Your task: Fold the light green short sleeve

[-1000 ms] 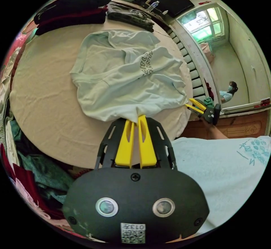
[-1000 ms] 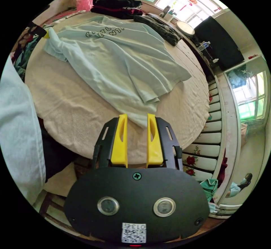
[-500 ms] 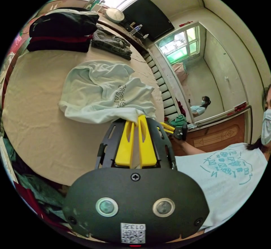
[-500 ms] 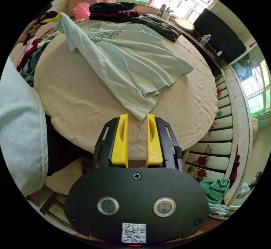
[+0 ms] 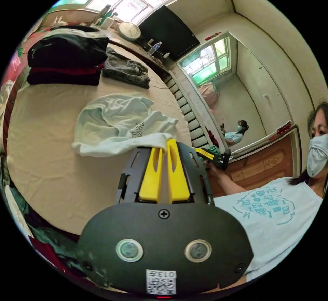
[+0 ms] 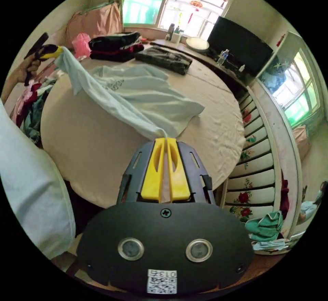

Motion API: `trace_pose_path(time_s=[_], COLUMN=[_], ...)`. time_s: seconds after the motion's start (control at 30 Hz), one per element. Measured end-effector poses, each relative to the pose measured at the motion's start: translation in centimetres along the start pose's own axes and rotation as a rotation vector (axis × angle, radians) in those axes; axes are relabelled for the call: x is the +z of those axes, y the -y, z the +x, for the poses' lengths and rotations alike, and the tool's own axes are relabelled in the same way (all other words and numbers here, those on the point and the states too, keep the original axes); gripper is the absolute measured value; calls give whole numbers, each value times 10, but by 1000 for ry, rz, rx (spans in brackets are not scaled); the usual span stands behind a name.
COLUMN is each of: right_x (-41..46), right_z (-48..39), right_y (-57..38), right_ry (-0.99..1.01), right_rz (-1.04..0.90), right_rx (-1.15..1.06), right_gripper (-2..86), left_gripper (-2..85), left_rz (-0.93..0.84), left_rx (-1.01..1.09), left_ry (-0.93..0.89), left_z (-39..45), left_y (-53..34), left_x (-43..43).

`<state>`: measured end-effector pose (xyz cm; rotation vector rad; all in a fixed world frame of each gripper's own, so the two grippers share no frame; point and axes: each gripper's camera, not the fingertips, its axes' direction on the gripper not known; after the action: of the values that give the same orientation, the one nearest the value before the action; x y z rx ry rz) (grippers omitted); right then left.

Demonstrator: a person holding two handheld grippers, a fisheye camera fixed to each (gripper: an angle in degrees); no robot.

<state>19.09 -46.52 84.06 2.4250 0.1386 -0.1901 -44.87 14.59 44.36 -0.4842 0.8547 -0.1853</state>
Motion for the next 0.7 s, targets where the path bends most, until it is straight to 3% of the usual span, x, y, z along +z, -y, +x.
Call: trace_pose_path(time_s=[0.2,0.33,0.5,0.7], right_x=[-129,-184,-274,-318], right_z=[53,69,72,83], right_y=[32,39,18,9], right_ry=[-49,-50,-119,-87], right_rz=[370,479,701,798], right_rx=[121,118,86,49], right_gripper=[4,3,2,2], left_gripper=[13,13,13,13], left_rz=[122,193,308,418], left_rx=[244,426,577,675], left_ry=[7,98,8,-38], left_z=[67,127,179,210], left_y=[21,15,-17,-42], left_x=[-80,-138,-205,-266])
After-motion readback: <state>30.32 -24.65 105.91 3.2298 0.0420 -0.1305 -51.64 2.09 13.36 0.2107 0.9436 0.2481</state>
